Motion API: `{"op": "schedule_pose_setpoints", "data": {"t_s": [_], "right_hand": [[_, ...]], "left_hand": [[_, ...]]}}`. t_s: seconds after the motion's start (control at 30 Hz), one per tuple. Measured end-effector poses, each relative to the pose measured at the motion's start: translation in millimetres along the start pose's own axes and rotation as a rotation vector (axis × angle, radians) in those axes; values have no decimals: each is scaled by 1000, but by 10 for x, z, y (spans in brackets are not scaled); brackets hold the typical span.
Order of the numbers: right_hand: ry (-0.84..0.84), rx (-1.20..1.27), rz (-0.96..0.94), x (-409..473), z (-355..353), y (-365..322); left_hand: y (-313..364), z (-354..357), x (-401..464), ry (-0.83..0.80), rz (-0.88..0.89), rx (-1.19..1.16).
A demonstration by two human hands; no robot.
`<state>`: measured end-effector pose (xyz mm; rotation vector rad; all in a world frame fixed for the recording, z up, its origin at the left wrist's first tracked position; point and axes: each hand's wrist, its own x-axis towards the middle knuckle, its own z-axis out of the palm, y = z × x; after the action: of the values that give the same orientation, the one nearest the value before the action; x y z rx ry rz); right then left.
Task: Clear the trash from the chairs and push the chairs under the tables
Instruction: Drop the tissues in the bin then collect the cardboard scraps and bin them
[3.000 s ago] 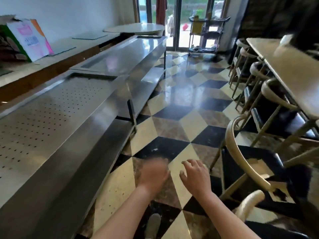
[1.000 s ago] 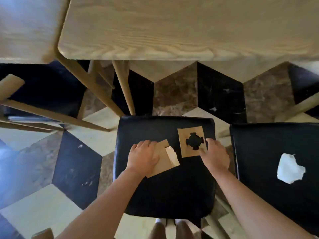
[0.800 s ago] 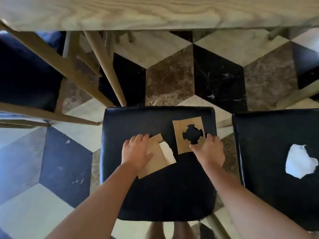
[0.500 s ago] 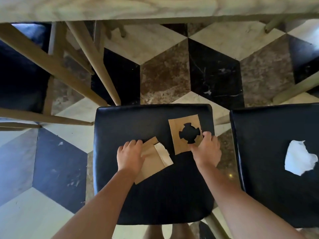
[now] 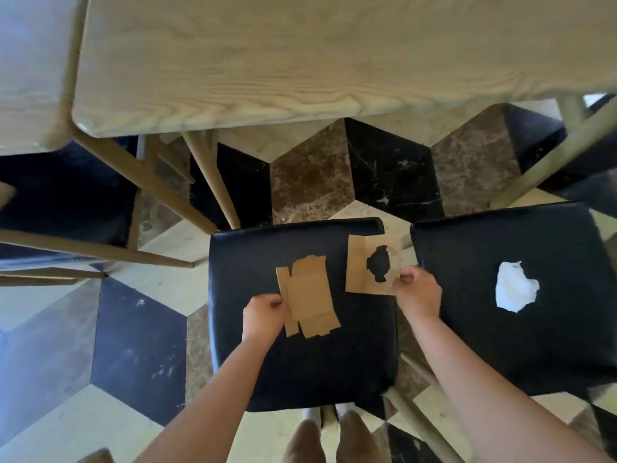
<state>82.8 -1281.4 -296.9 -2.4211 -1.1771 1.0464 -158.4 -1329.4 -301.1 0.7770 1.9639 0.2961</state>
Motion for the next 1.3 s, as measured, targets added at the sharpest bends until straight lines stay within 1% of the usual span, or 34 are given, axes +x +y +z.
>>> {"op": "schedule_pose_setpoints", "data": {"t_s": [0.1,0.2,0.3,0.37,0.5,0.63,0.73,0.87,0.97,1.07,1.23,1.3], "right_hand": [[59,97,-1,-289,-558,-168],[121,214,17,-580,-1146,-256],[156,308,-29,-798,-1682,-238],[170,348,-72,-917,-2012,-193],[163,402,-107,-1007,-2566,30],[88,465,-145,-836,-3028,346],[-7,495,-213,-535,-3397,566],[-148,474,-288,-80,-3865,815],[-209,421,-254,133,-4047,1036],[-296,443,-172,326,-4096,1212],[-382,426,-81,437,-4015,1420],[-377,415,-79,445,-3985,1465]], "left_hand": [[222,-125,-438,-26,15,-132],[468,-201,-863,-51,90,-202],[685,-203,-1208,-73,132,-278],[832,-156,-1404,-80,164,-298],[1100,79,-1723,-75,216,-265],[1384,592,-1959,-102,171,-310],[1685,1129,-2129,-147,108,-420],[2040,1801,-2390,-178,74,-536],[2152,2193,-2590,-209,6,-587],[2215,2486,-2712,-230,-10,-622],[2320,2677,-2791,-256,-1,-704],[2354,2721,-2800,-269,12,-709]]}}
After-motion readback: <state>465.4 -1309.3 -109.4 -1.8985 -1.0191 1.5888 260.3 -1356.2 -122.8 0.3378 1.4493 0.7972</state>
